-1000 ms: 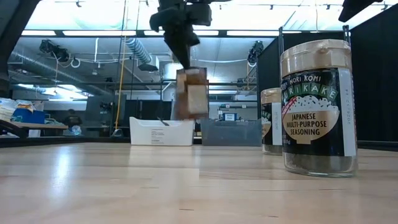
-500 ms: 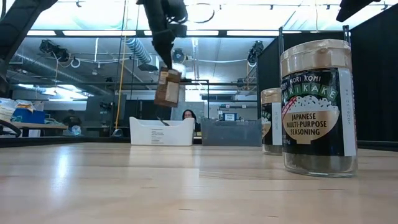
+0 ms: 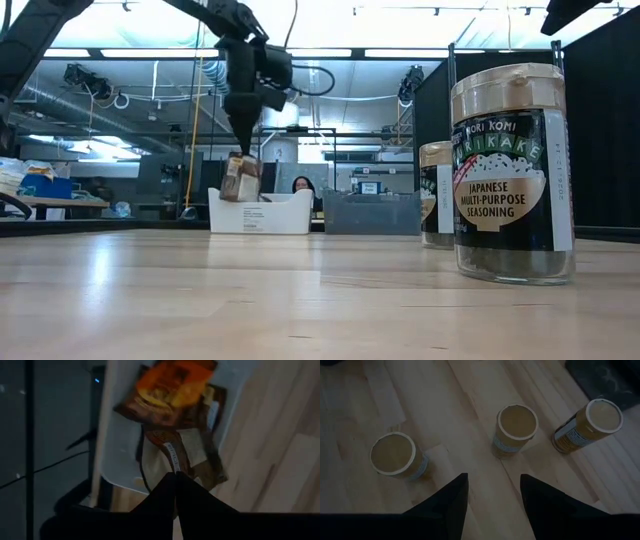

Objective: Sort spices by type
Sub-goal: Put the orange seasoning pack into the top white bin, then put the brown seasoning bottle into the top black bin

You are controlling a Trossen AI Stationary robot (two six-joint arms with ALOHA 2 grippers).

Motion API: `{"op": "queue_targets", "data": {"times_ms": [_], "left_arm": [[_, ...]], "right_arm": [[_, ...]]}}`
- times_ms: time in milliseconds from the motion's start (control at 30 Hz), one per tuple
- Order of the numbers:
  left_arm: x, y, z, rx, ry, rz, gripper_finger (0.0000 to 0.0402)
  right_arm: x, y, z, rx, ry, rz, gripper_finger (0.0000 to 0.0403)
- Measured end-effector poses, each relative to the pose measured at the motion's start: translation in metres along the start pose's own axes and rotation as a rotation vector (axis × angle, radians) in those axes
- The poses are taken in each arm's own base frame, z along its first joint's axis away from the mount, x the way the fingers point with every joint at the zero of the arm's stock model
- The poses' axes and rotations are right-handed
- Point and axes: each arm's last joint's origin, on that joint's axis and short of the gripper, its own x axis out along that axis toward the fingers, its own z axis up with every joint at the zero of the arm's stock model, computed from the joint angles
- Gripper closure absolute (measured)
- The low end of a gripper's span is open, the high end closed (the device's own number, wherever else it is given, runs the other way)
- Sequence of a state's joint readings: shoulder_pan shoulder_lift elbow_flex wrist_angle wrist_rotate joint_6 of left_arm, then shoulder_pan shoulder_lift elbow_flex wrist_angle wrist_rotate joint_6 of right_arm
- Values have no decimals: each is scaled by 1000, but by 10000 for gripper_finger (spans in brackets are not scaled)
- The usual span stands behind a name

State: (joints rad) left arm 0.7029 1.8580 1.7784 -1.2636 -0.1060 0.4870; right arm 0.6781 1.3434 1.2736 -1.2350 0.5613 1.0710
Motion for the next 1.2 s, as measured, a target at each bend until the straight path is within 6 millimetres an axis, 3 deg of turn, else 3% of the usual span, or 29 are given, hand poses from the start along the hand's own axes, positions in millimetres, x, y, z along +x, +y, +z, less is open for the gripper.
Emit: {"op": "queue_targets", "data": {"times_ms": [200, 400, 633, 733, 800, 900, 1067, 1200], "left_arm": [[2, -5, 1, 29, 4, -29, 354], [-11, 7, 7, 43, -2, 179, 330], [-19, 0, 10, 63, -28, 132, 313], [-32, -7, 9, 92, -11, 84, 299], [-46, -14, 9, 112, -19, 40, 286], [-76, -20, 12, 67, -184, -68, 266], [-158, -25, -1, -66, -527, -235, 242], [-214, -36, -30, -113, -722, -245, 238]], "right_arm": [[0, 0, 0, -17, -5, -3, 213], [0, -1, 1, -24, -23, -14, 213], [0, -1, 2, -14, -48, -24, 213], [0, -1, 3, -10, -73, -34, 213], [1, -2, 5, -12, -81, -46, 213], [5, -6, 12, -31, -115, -88, 211], [20, -18, 37, -86, -158, -141, 199], [34, -34, 62, -106, -181, -192, 188]]}}
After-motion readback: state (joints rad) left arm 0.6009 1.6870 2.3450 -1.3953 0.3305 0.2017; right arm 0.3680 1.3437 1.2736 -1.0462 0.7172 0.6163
